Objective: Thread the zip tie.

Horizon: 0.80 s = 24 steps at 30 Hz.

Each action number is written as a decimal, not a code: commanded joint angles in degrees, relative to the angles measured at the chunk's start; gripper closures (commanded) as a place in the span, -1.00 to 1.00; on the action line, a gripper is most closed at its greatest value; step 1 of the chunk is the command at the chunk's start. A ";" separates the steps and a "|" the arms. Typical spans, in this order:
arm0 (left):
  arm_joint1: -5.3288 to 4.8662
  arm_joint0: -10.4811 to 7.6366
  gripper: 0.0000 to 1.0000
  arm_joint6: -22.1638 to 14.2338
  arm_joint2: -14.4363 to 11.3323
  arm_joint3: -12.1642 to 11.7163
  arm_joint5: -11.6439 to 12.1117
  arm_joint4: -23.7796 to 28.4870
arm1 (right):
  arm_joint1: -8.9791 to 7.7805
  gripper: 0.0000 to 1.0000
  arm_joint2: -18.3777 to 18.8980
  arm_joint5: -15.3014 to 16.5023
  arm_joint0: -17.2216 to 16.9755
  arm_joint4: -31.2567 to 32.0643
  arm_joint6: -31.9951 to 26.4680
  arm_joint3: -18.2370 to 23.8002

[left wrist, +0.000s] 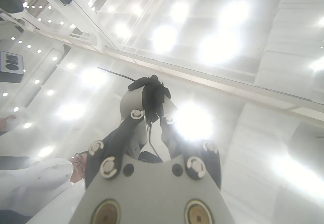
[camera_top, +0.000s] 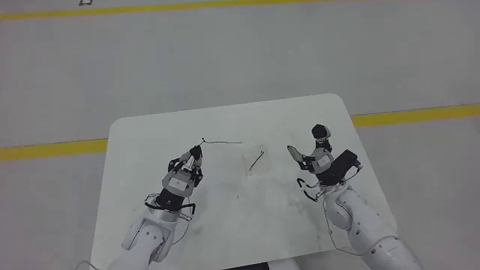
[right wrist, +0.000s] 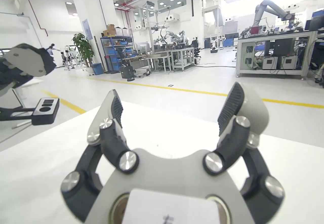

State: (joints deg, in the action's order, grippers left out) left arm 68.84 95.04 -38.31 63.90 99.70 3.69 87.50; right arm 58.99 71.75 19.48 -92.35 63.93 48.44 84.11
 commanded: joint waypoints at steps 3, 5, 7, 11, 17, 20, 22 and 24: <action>0.18 0.25 1.00 -0.23 -0.22 -0.53 0.38 0.27 | -0.52 -1.00 -0.39 0.00 -0.18 -2.69 0.31 1.03; 0.25 0.43 1.00 -0.33 -0.23 -0.65 0.64 0.26 | -0.85 -1.00 -0.57 0.00 -0.25 -3.76 0.46 1.54; 0.30 0.74 1.00 -0.36 -0.24 -0.52 0.93 0.09 | -1.21 -1.00 -0.55 0.00 -0.39 -4.81 0.59 1.96; 0.34 1.37 1.00 -0.07 -0.31 0.10 1.40 -0.70 | -1.87 -1.00 -0.55 0.00 -0.96 -7.28 1.57 3.39; 0.34 1.37 1.00 -0.07 -0.31 0.10 1.40 -0.70 | -1.87 -1.00 -0.55 0.00 -0.96 -7.28 1.57 3.39; 0.34 1.37 1.00 -0.07 -0.31 0.10 1.40 -0.70 | -1.87 -1.00 -0.55 0.00 -0.96 -7.28 1.57 3.39; 0.34 1.37 1.00 -0.07 -0.31 0.10 1.40 -0.70 | -1.87 -1.00 -0.55 0.00 -0.96 -7.28 1.57 3.39; 0.34 1.37 1.00 -0.07 -0.31 0.10 1.40 -0.70 | -1.87 -1.00 -0.55 0.00 -0.96 -7.28 1.57 3.39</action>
State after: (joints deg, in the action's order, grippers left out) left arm 69.18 96.41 -38.38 63.60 99.80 5.09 86.79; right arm 57.12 71.20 19.48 -93.31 56.64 50.00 87.50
